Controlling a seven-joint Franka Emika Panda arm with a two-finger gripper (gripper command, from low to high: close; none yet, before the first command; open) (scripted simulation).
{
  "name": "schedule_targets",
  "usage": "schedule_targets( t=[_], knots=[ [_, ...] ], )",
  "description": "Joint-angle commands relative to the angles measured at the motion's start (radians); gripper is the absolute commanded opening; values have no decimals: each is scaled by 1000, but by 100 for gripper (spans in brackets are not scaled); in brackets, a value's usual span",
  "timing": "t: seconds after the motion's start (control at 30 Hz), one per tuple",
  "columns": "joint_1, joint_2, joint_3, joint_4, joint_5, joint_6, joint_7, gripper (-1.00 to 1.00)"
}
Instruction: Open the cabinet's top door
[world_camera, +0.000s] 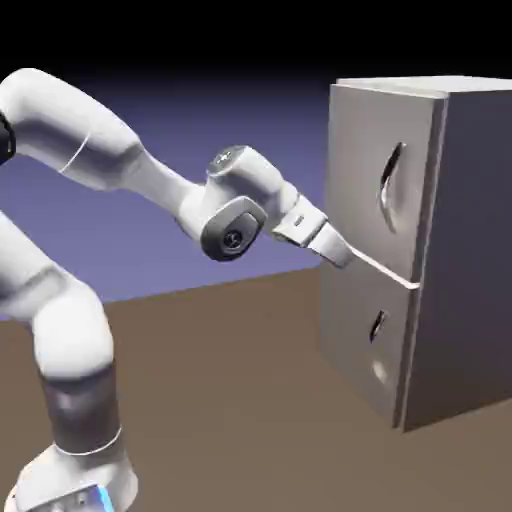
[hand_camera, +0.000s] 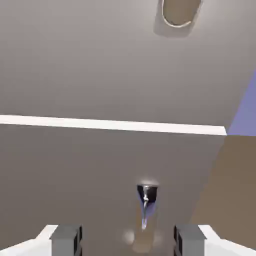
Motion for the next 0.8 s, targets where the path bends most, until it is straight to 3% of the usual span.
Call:
schedule_targets(
  t=[0.0, 0.77],
  knots=[
    [13, -4, -14, 5, -44, -4, -13, 0],
    [322, -99, -325, 127, -1044, -100, -320, 0]
  ],
)
